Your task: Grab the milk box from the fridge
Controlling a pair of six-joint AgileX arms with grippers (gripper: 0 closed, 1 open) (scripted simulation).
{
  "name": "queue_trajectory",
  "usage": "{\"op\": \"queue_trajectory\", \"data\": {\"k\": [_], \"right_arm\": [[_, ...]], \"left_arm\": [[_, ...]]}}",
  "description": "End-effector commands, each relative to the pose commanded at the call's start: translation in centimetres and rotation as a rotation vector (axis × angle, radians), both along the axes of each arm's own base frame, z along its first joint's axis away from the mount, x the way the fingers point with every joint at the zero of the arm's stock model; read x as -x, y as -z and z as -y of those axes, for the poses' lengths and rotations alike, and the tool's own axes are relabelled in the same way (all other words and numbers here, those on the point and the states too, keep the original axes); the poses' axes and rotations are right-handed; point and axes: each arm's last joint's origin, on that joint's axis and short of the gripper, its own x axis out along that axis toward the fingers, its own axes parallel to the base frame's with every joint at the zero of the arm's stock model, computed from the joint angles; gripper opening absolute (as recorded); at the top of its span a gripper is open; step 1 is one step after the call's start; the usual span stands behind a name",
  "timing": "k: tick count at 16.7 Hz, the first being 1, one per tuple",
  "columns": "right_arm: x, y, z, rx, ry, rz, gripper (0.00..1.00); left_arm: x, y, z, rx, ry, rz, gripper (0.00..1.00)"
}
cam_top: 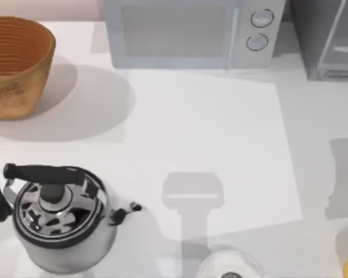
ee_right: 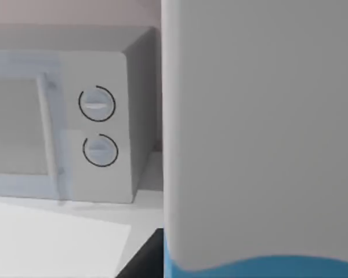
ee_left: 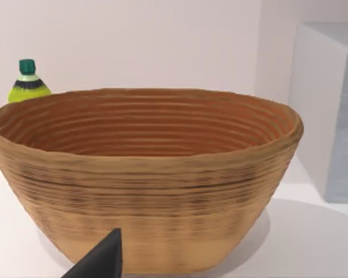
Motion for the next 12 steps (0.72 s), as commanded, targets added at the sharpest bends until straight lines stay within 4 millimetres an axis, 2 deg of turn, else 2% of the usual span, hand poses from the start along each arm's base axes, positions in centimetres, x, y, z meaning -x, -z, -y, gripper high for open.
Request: {"op": "queue_trajectory", "data": {"k": [5, 12], "right_arm": [[-2.5, -0.3, 0.0, 0.006, -0.192, 0.002, 0.0], [-5.9, 1.8, 0.5, -0.011, -0.473, -0.028, 0.0]], "left_arm": [[0.0, 0.0, 0.0, 0.0, 0.0, 0.0, 1.0], [0.0, 0.0, 0.0, 0.0, 0.0, 0.0, 1.0]]}}
